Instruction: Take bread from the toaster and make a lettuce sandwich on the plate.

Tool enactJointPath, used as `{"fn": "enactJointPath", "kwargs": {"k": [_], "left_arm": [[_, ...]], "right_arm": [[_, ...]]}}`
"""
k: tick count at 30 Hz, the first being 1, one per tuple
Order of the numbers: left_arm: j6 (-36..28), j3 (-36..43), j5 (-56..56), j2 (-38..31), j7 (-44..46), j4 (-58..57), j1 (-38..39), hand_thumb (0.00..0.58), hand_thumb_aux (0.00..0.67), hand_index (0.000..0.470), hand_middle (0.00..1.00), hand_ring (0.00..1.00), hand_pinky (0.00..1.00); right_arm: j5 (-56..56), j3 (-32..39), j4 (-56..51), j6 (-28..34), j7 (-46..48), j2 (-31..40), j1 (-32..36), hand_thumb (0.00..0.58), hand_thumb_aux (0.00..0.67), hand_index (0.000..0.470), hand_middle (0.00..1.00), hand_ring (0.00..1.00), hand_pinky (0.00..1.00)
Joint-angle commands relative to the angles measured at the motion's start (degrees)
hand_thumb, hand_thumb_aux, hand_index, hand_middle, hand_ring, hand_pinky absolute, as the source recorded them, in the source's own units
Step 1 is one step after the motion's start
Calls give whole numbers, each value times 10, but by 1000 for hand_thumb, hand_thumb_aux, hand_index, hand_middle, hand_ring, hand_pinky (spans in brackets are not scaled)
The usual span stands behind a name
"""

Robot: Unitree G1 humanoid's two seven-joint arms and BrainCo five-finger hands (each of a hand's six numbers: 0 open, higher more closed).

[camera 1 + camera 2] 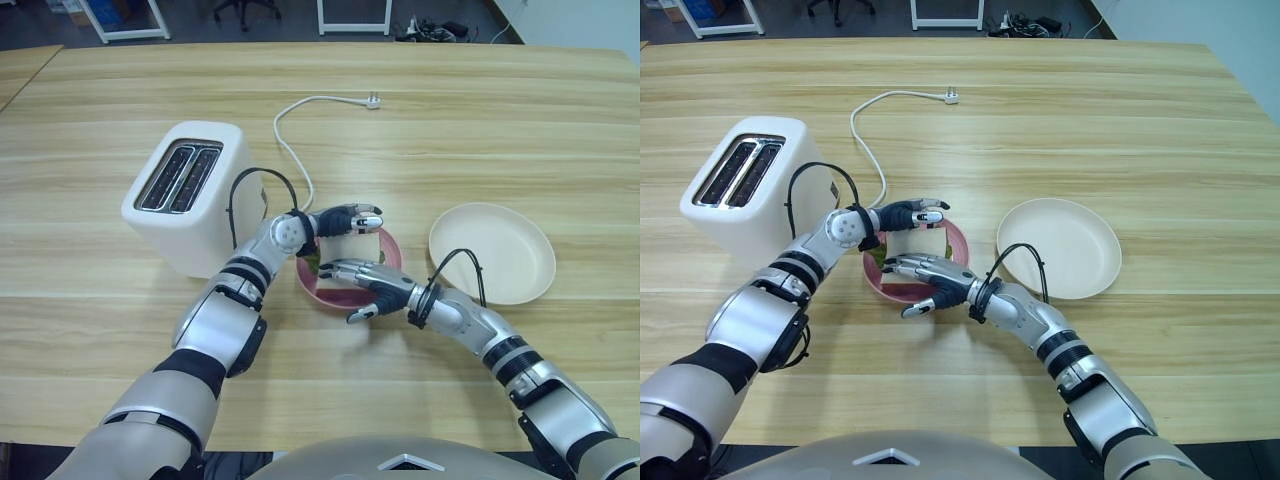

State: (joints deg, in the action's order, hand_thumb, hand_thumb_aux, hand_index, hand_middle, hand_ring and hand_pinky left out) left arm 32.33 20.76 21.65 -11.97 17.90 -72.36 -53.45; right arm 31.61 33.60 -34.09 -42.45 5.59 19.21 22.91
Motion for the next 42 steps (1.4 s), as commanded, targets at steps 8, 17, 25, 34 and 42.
{"fn": "enactJointPath", "kwargs": {"k": [8,17,25,34,42], "left_arm": [[47,-31,57,-72,-293,149,-39,0,0,0,0,0,0],[134,-53,-447,-99,-39,644,269,580,670,470,1000,1000,1000],[61,1,-683,-207,310,837,501,580,670,470,1000,1000,1000],[107,69,-226,-187,332,538,511,580,670,470,1000,1000,1000],[124,58,-74,-140,177,378,439,580,670,470,1000,1000,1000]], "right_arm": [[73,70,-152,86,72,29,-74,0,0,0,0,0,0],[-82,-62,23,-26,-22,30,-85,580,670,470,471,471,471],[-318,-101,240,-42,86,76,-147,580,670,470,1000,1000,1000],[-246,-20,215,6,259,136,-213,580,670,470,1000,1000,1000],[-153,-23,147,21,228,99,-188,580,670,470,1000,1000,1000]]}}
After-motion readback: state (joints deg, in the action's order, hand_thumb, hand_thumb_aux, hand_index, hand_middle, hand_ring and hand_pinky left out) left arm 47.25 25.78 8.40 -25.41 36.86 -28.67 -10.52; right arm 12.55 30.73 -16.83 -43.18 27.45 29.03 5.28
